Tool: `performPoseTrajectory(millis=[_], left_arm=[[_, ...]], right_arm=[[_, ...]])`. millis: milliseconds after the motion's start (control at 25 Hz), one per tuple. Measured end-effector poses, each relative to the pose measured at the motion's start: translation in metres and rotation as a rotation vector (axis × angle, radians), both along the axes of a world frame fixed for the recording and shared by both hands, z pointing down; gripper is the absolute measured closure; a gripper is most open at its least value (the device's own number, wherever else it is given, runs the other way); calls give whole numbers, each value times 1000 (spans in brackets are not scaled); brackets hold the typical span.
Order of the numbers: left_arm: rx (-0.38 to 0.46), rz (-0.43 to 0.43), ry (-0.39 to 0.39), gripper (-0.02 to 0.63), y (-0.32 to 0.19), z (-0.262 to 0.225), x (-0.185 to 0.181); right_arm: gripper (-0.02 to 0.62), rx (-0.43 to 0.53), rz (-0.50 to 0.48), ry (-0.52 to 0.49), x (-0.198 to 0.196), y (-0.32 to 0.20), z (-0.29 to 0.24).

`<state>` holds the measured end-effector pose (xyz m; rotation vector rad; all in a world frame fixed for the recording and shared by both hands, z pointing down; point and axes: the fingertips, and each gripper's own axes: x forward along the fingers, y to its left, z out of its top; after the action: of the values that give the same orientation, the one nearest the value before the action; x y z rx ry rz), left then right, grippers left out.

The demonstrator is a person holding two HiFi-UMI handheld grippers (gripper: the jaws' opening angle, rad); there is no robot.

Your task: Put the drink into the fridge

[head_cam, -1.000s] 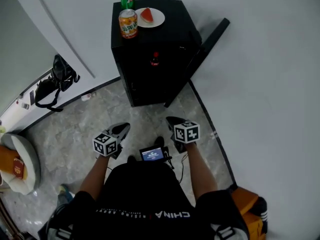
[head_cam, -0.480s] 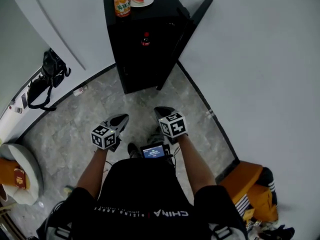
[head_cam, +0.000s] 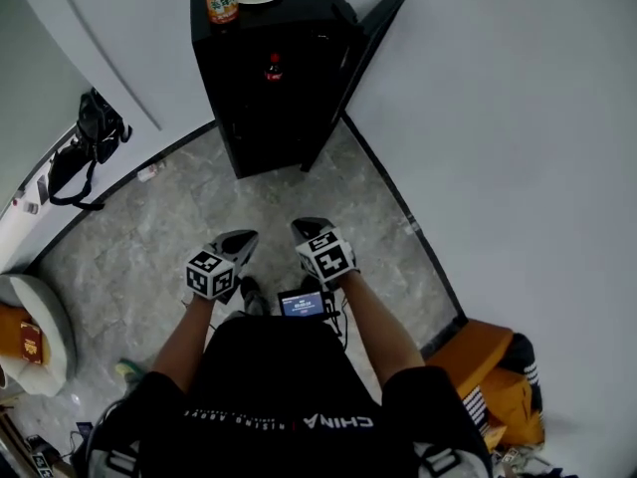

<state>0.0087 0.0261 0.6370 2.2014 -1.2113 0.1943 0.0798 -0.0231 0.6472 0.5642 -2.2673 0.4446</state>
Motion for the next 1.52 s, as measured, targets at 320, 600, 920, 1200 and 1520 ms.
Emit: performPoseTrajectory(millis=[320,600,920,1200,1520], left_arm=[[22,9,-47,595,-23,-11,44],[40,15,-120,595,-37,-21,54],[51,17,-94,595,-41,-23,63],[52,44,-81,595,-44,-20,71],[67,47,-94,595,-48,-23,66]], right_arm=[[581,98,-54,-19,25,-23,-22],[581,74,-16,-108,21,-40,-41],[581,70,17,-115,36,-46,-39],[581,84,88,-123,47,-60,-37],[581,99,93,-137,40,-64,-44]])
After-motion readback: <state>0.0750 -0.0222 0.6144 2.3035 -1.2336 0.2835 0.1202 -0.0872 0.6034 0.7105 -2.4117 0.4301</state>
